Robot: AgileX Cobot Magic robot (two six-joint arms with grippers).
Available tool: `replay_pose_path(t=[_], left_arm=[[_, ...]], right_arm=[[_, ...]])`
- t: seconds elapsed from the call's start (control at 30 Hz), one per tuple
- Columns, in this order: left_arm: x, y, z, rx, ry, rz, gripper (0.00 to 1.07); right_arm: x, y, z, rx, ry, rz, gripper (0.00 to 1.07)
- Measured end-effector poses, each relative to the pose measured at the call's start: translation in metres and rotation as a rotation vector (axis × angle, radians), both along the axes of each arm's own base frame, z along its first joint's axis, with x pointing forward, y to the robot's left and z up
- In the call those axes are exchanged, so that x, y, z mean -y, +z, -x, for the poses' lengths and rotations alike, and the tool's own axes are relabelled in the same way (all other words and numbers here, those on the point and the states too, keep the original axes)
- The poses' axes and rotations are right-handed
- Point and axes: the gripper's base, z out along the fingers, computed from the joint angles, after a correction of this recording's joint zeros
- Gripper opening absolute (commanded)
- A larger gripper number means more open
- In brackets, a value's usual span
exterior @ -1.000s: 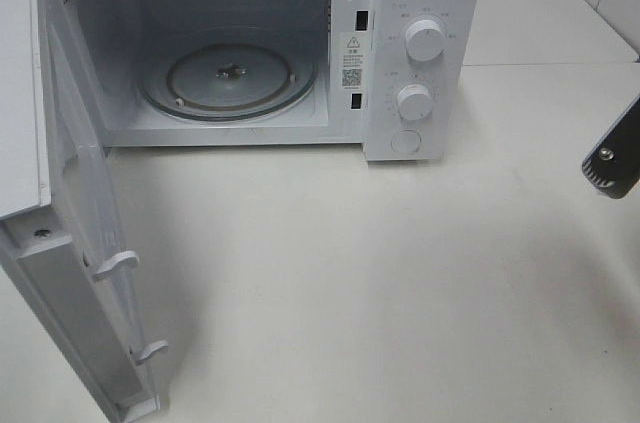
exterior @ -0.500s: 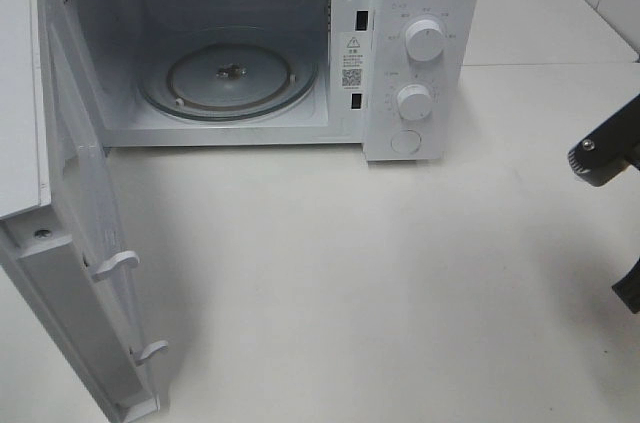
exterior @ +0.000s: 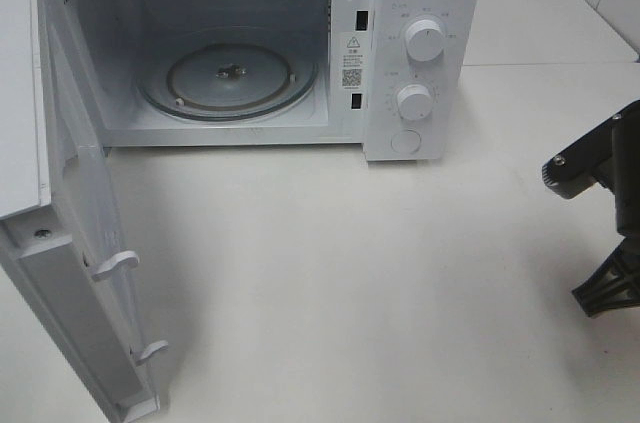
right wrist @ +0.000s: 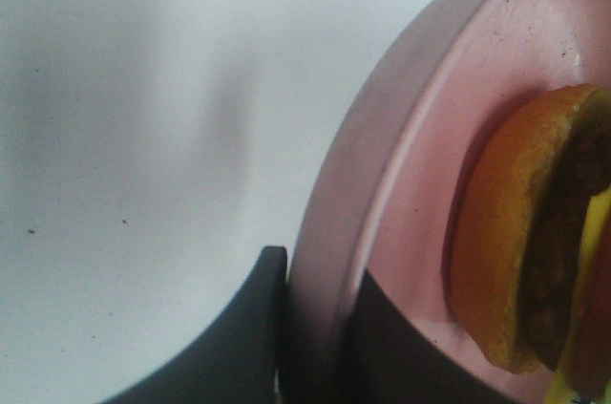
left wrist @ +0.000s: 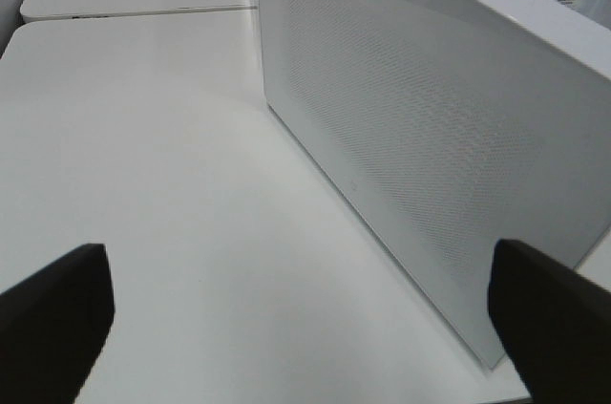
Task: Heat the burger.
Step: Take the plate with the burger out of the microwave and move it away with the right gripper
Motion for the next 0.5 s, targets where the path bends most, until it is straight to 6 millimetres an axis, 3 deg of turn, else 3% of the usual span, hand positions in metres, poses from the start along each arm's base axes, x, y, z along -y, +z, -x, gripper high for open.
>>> replay_pose_path(t=[0.5], left_arm=[[0.000,0.000,0.000,0.000,0.000,0.000,1.00]], right_arm=[[-0.015,-0.046,-0.015,-0.010,-0.007,-0.032,0.04]])
